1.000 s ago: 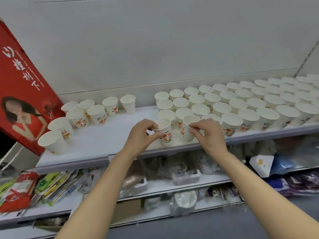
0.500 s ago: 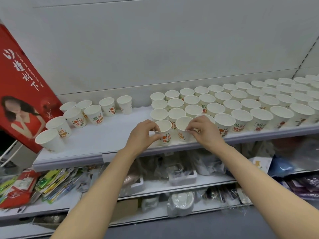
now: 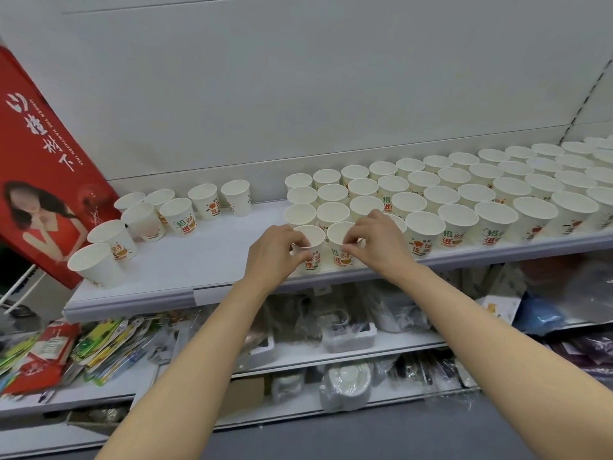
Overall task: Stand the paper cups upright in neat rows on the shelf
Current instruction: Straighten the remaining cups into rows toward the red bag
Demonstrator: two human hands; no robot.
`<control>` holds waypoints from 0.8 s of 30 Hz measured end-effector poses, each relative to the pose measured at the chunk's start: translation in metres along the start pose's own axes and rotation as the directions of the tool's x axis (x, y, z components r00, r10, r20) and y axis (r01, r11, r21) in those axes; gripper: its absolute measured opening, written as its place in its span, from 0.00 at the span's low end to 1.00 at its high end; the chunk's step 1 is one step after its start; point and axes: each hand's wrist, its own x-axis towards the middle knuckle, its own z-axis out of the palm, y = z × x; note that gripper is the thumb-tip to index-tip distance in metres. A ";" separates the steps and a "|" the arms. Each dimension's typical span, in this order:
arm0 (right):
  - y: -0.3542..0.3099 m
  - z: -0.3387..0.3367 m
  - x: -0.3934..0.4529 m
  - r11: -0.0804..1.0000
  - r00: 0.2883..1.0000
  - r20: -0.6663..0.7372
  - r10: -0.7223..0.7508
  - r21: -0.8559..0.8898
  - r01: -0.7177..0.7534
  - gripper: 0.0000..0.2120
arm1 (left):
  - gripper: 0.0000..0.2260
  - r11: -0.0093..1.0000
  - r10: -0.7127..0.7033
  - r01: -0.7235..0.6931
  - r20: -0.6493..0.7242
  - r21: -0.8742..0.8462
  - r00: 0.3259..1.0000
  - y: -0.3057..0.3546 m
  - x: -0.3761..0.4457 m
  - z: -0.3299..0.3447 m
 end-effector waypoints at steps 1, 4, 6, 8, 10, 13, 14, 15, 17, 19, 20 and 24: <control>0.003 -0.001 -0.001 1.000 1.000 0.017 -0.008 0.011 0.008 0.06 | 0.06 1.000 0.001 -0.001 0.002 0.000 1.000 -0.001 -0.001 0.000; 0.010 -0.004 -0.002 1.000 0.999 0.031 -0.020 0.010 0.020 0.07 | 0.06 1.000 -0.008 0.008 0.008 -0.028 1.000 -0.002 -0.003 -0.001; 0.009 -0.006 -0.001 1.000 1.000 0.026 -0.017 -0.004 0.017 0.11 | 0.07 0.999 -0.003 0.004 0.005 -0.044 1.000 -0.001 -0.003 0.000; 0.005 -0.005 0.000 0.999 0.999 0.034 -0.031 -0.017 0.032 0.11 | 0.06 0.999 -0.006 0.006 0.000 -0.050 1.000 0.001 -0.002 0.002; 0.002 -0.003 0.002 0.999 0.998 0.049 -0.049 -0.013 0.049 0.09 | 0.06 0.996 -0.035 0.034 -0.001 -0.077 0.999 0.003 -0.001 0.004; 0.005 -0.002 0.003 0.999 0.997 0.074 -0.037 0.012 0.036 0.06 | 0.05 0.985 -0.079 0.080 0.012 -0.150 0.997 0.002 -0.001 0.006; 0.007 -0.003 0.002 0.999 0.996 0.089 -0.027 0.019 0.026 0.06 | 0.05 0.980 -0.085 0.086 0.017 -0.180 0.996 0.000 -0.001 0.006; 0.009 -0.004 0.002 0.999 0.995 0.100 -0.022 0.026 0.020 0.05 | 0.05 0.974 -0.085 0.088 0.020 -0.207 0.996 -0.001 -0.001 0.006; 0.013 -0.006 0.002 0.999 0.994 0.104 -0.022 0.038 0.018 0.05 | 0.04 0.969 -0.081 0.085 0.028 -0.230 0.996 -0.002 -0.002 0.007; 0.014 -0.006 0.002 0.999 0.996 0.091 -0.017 0.051 0.012 0.07 | 0.05 0.972 -0.080 0.085 0.034 -0.218 0.996 -0.003 -0.002 0.008; 0.013 -0.006 0.001 0.998 0.997 0.082 -0.013 0.059 0.008 0.08 | 0.05 0.974 -0.079 0.085 0.034 -0.212 0.996 -0.003 -0.002 0.009; 0.010 -0.001 -0.002 0.997 0.999 0.035 -0.034 0.064 0.031 0.10 | 0.05 0.976 -0.071 0.073 0.017 -0.206 0.997 -0.006 -0.002 0.010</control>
